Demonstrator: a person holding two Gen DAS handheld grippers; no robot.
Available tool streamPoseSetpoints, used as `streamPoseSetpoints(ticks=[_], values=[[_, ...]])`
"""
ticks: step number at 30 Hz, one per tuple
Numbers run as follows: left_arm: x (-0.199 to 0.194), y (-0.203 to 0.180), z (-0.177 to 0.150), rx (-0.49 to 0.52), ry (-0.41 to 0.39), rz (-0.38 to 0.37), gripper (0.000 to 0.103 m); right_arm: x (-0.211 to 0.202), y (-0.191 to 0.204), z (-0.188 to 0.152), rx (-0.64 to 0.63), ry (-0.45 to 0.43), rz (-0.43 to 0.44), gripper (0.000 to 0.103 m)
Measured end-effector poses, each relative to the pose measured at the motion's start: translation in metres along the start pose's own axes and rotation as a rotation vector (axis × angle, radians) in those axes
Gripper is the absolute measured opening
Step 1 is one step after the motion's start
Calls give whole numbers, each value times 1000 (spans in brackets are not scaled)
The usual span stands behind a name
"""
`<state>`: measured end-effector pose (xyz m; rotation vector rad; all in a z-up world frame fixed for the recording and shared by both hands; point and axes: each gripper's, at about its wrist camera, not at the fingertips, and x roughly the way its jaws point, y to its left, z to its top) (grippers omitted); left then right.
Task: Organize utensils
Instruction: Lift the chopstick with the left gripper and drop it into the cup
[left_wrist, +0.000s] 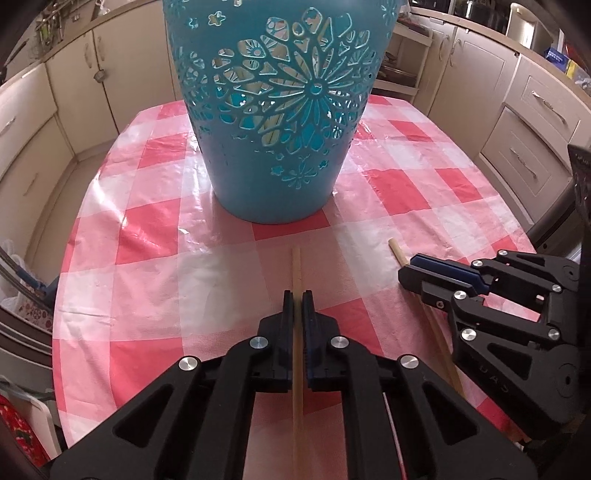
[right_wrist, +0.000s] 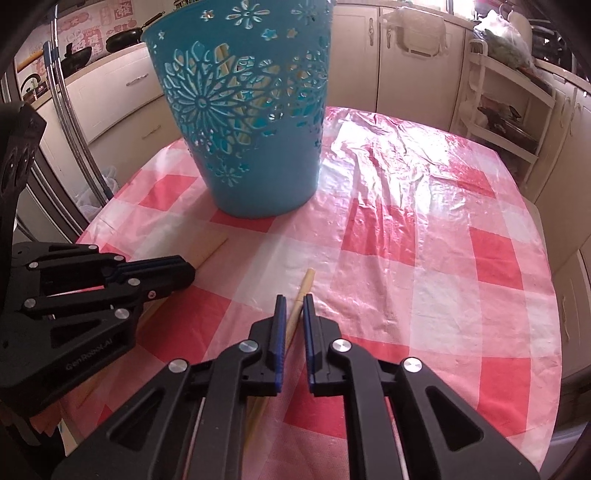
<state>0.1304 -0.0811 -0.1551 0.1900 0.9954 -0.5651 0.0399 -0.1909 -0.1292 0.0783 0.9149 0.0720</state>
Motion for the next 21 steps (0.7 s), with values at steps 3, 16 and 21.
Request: streamPoseSetpoints(ticks=[3,16,21], values=[[-17,9,4,-53,-29,-66,4,0,-1,0,5,-3,5,10],[-163,28,53,-90,-415,-249,4,0,-2,0,15,-6,8,10],[-189,23,93,-80,-560,-228,4,0,-2,0,16,-6,10,10]])
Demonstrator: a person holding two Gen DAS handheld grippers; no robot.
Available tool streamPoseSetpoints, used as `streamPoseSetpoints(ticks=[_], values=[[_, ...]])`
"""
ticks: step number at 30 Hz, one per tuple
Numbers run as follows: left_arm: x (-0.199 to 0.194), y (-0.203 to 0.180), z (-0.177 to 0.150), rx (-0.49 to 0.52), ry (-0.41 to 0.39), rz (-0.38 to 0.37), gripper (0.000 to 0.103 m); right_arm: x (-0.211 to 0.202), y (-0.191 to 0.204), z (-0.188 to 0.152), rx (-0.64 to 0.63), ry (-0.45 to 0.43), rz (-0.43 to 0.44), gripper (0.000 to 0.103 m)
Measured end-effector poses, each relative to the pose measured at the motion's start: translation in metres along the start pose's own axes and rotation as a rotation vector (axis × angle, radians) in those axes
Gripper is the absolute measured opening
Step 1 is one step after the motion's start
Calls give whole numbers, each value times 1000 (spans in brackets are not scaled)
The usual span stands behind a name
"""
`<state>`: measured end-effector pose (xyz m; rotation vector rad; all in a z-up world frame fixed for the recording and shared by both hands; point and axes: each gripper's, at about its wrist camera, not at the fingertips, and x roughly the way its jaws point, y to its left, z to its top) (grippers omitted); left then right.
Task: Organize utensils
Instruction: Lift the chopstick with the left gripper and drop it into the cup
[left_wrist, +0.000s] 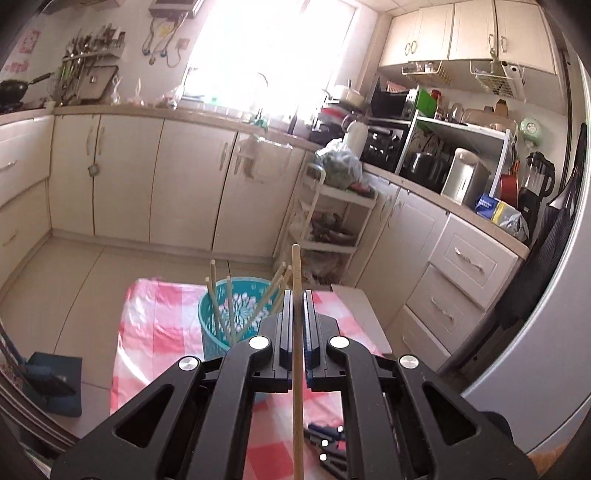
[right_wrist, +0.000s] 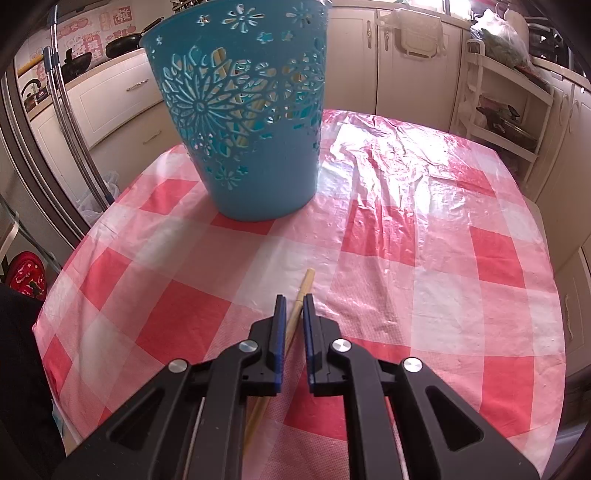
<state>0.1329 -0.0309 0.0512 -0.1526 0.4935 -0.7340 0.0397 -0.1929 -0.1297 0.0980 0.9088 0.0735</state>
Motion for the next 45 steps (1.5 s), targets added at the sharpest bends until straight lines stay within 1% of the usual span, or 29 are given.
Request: streamPoseSetpoints(ticks=[3,6,9,13,15,18,22,24,27,29,31,32,33,34,35,36,39,42,45], values=[[17,-2,27,-13,-74,20,4,0,-1,0,7,-1,6,10],[36,-3,46,-24,-143,33,4,-1,-2,-1,19,-2,16,10],[56,-7,61,-11,-217,67,4,0,-5,0,31,-3,27,10],[81,-2,70,-20,-269,115,4,1,-6,0,41,-3,35,10],[93,0,68,-20,-279,143,4,1,-6,1,43,-3,37,10],[108,7,60,-21,-270,182,5,1,-7,1,45,-4,39,10],[121,11,43,10,-224,215,5,1,-7,1,47,-4,41,10],[126,13,33,25,-186,234,5,1,-7,1,47,-4,41,10],[128,18,18,31,-130,240,5,1,-7,1,48,-4,41,10],[127,21,9,39,-76,238,5,1,-8,1,50,-4,43,10],[120,23,1,46,-50,246,9,2,-8,1,52,-4,45,10],[114,25,-2,47,-44,248,19,2,-8,1,53,-4,47,10],[105,26,-5,47,-42,256,33,2,-8,1,55,-4,49,10],[94,28,-8,46,-51,271,40,2,-9,1,57,-4,51,10],[82,30,-10,45,-61,286,51,2,-9,1,58,-4,53,10],[69,33,-13,44,-70,300,56,2,-9,1,59,-4,55,11],[32,41,-25,50,-73,333,62,0,-8,0,56,-2,57,14],[0,48,-42,74,-60,372,72,-2,-6,-1,66,-2,58,23],[-28,55,-64,100,-41,404,81,-1,-4,0,62,-1,38,23]])
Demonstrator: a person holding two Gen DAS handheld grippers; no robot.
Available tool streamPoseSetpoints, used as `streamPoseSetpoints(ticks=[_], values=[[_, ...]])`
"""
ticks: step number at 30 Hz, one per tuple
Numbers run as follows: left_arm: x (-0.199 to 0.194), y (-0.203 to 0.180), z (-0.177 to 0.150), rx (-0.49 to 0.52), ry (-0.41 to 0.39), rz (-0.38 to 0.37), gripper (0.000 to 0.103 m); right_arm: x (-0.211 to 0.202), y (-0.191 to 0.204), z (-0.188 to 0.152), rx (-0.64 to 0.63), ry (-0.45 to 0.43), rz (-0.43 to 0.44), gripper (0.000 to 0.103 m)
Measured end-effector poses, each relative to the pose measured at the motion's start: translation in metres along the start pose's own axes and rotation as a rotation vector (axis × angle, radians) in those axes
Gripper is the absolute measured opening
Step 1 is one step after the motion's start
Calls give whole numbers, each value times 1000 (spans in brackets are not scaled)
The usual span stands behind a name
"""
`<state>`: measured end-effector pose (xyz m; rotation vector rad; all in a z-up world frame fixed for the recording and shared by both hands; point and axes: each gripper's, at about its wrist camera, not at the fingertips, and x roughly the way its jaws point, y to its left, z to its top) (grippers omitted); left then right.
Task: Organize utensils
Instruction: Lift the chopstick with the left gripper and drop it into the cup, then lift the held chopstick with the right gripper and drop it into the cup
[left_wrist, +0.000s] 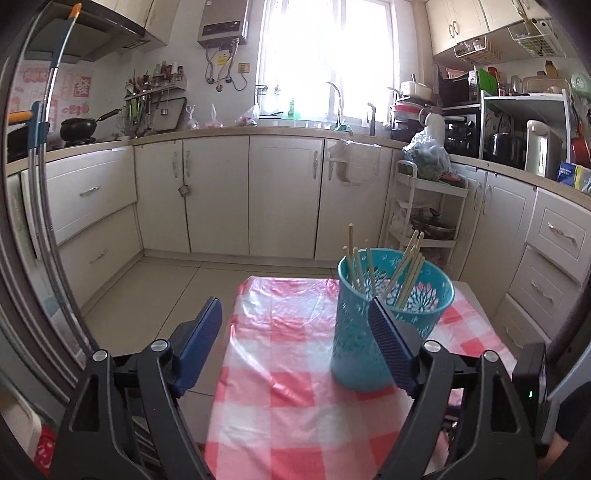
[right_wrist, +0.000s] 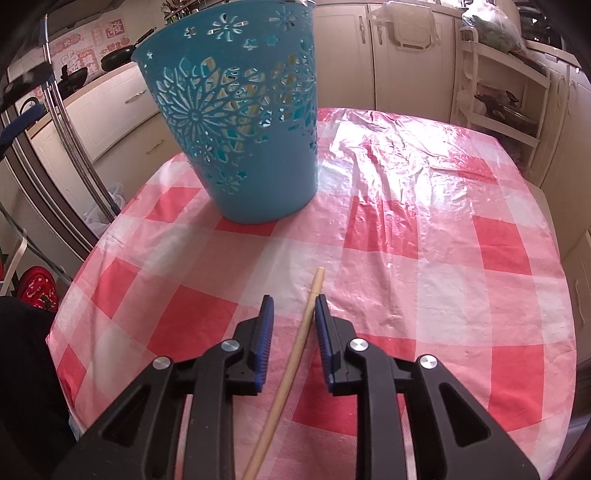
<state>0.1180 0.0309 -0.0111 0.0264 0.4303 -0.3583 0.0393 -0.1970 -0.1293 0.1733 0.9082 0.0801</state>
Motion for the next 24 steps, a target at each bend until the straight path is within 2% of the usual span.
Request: streamPoseSetpoints(ticks=[3,6,8,11,13,19,24], values=[[-13,15,-23,-1,19,18,84,2,-3,3,33,-3,-12,23],[-16,30,-35,-67,42,27,85,4,0,4,27,-3,-41,23],[-18,33,-37,-76,25,24,86,5,3,5,12,-3,-67,20],[-14,33,-39,-87,41,13,86,5,7,4,-26,4,-105,12],[-13,29,-42,-71,47,5,86,4,5,5,-29,20,-98,7],[0,7,-39,-23,80,-13,86,-3,4,-2,-30,38,-83,6],[6,2,-41,-17,102,-13,86,-14,-3,-8,46,31,-6,6]])
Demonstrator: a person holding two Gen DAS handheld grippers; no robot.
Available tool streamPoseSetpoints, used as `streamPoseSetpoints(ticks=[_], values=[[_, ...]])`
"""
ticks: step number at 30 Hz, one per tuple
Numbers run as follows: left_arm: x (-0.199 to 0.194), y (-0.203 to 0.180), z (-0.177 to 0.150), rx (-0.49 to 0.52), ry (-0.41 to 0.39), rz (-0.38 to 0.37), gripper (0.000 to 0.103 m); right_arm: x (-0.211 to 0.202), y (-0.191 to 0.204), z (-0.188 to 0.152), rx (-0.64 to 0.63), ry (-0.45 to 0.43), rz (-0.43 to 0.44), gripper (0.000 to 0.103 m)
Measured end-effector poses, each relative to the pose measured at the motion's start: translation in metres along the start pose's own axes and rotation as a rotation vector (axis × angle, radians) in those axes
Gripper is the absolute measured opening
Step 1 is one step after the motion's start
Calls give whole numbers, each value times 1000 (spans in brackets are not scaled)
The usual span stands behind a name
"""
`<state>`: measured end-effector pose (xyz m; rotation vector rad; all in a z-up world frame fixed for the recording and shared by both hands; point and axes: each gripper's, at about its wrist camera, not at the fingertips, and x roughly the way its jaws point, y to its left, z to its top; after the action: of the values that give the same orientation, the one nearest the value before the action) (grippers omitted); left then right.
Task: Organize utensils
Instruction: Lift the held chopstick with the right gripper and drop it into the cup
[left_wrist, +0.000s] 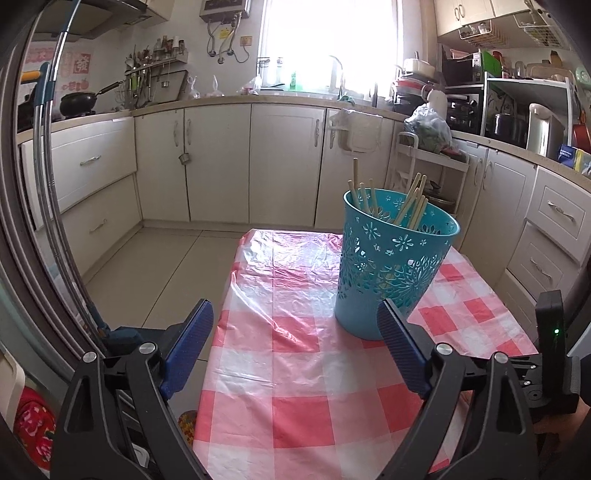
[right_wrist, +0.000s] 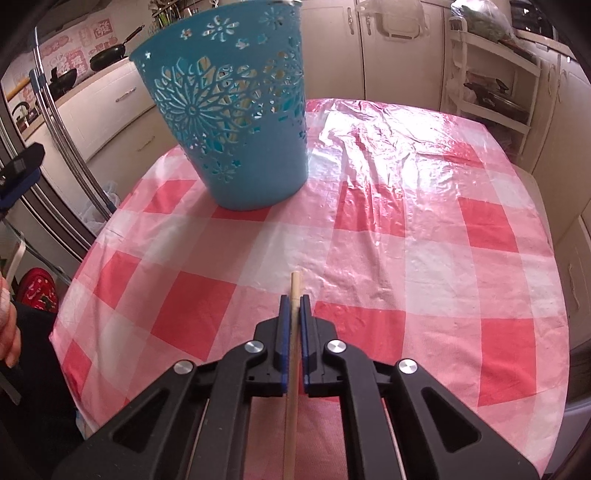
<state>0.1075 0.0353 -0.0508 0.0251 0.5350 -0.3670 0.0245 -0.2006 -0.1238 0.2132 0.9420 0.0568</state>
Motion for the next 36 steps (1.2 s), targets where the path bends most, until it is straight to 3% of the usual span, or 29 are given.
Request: streamPoseSetpoints(ticks=[9,18,36], values=[[5,-4,-3,7,15,5,86,-53,0,12,74,-147,163,6],[6,-6,-3,6,22,6,86,-101,8,33,68,-290,250,6],[7,-6,-5,1,29,3,87,-148,27,76,-27,-414,273,5]])
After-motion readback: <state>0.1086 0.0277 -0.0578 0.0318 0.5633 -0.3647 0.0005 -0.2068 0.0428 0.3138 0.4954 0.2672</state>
